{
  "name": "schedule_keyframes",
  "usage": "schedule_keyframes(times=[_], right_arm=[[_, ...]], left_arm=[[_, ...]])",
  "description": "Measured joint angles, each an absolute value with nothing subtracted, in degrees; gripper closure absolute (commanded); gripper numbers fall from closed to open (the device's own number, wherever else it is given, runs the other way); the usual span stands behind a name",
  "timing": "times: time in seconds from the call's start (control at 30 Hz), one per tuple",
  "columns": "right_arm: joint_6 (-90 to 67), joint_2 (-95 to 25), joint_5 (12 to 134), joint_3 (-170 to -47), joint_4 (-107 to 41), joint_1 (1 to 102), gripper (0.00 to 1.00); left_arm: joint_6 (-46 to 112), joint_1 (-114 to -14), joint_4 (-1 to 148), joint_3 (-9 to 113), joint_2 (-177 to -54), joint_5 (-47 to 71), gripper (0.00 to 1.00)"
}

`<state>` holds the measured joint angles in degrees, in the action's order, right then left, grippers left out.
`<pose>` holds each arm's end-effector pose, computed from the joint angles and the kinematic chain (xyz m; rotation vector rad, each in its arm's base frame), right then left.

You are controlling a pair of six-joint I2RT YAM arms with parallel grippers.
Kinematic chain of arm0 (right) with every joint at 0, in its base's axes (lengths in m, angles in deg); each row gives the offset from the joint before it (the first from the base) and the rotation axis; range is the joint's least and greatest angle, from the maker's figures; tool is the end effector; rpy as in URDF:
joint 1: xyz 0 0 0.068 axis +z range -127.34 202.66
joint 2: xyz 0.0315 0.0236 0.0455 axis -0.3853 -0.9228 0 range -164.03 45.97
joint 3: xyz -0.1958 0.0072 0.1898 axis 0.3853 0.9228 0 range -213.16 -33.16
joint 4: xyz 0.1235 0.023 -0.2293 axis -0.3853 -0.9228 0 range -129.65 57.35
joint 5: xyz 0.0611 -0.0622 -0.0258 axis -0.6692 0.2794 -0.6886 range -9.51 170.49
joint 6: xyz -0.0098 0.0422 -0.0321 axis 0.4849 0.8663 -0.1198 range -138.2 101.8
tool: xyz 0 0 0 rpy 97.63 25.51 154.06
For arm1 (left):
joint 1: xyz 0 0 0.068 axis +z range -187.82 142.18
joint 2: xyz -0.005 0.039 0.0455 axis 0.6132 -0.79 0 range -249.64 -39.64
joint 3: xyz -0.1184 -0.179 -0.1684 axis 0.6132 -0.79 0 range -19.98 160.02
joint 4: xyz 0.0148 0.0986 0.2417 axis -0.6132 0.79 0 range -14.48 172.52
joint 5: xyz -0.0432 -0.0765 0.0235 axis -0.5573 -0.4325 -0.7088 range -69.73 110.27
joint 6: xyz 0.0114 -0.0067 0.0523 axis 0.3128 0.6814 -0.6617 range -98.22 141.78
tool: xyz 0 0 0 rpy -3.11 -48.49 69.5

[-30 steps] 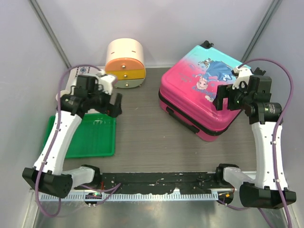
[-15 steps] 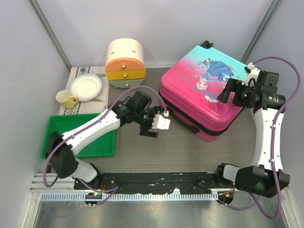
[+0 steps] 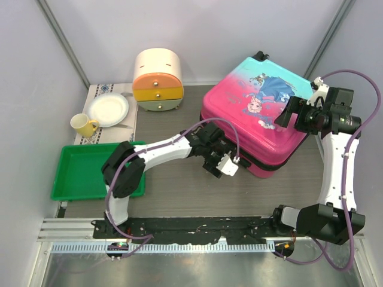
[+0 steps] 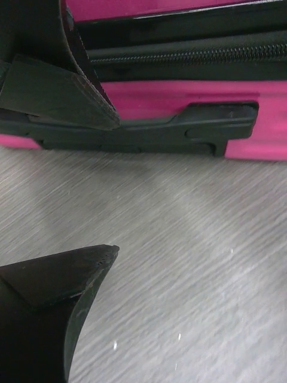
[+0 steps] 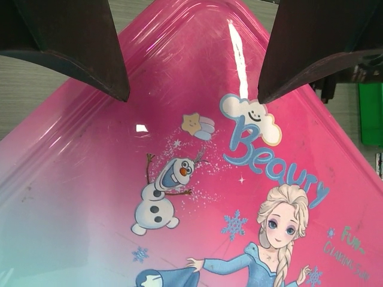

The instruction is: Open, take out, and arrange the luggage

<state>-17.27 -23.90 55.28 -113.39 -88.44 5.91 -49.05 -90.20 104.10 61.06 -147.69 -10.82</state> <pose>0.2285 -0.0528 0.3887 0.1447 2.2955 0.3782 0.2335 -0.3331 0.2204 2.2245 0.9660 -0.5435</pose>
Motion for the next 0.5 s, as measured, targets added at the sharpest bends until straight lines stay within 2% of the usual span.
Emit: schedule_keyframes(times=[0.2,0.27,0.37,0.4,0.43,0.47,0.5], right_arm=[[-16.99,-24.9,54.12,-113.98,-88.41,5.78,0.05],[-16.99,-24.9,53.91,-114.02,-88.41,5.78,0.05],[-17.01,-24.94,53.66,-114.17,-88.57,5.67,0.05],[-17.01,-25.05,53.56,-114.39,-88.87,5.67,0.05],[-17.03,-25.1,53.53,-114.54,-89.13,5.67,0.05],[-17.19,-25.36,53.51,-115.0,-89.81,5.58,0.05],[-17.23,-25.62,53.47,-115.37,-90.23,5.51,0.05]], left_arm=[[-49.27,-90.2,101.02,65.36,-153.2,-10.84,0.25],[-49.27,-90.2,100.95,66.74,-154.33,-10.82,0.32],[-49.53,-90.2,101.61,68.29,-156.13,-10.78,0.48],[-49.77,-90.2,101.61,68.82,-156.91,-10.58,0.59],[-50.27,-90.2,101.52,69.23,-157.61,-10.3,0.65],[-50.78,-90.2,101.41,69.6,-158.01,-10.06,0.81],[-51.28,-90.2,101.21,70.08,-158.14,-9.66,0.87]])
